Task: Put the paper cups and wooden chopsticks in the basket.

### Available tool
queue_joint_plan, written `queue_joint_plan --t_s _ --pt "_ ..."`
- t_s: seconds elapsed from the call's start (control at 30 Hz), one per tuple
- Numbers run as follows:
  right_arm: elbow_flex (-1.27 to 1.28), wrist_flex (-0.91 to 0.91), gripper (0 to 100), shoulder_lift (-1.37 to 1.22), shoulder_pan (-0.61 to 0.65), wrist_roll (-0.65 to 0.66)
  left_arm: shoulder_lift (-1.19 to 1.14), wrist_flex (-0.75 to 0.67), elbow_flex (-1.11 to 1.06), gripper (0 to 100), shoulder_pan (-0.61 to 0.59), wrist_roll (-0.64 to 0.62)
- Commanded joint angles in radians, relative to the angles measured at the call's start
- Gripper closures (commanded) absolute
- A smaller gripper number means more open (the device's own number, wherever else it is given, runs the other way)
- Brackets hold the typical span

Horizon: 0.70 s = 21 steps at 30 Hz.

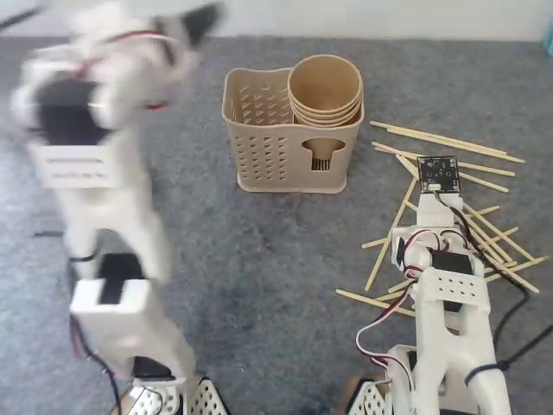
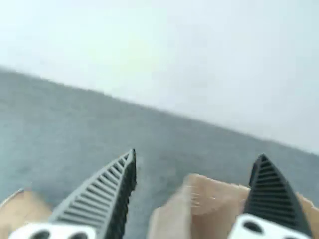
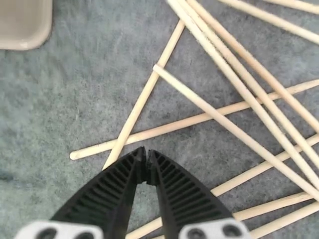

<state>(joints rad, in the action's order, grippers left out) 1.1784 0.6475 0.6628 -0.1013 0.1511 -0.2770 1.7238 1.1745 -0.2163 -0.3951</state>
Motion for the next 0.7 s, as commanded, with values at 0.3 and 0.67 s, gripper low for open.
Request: queue_joint_plan --t_s 0.3,0.67 --pt "-0.006 -0.018 99.1 0.027 0.019 0.014 -0.158 -0.319 -0.360 87 -0.417 0.061" --pt "-0.006 -0.016 99.1 0.025 0.021 0.014 -0.552 -0.463 -0.349 97 -0.434 0.061"
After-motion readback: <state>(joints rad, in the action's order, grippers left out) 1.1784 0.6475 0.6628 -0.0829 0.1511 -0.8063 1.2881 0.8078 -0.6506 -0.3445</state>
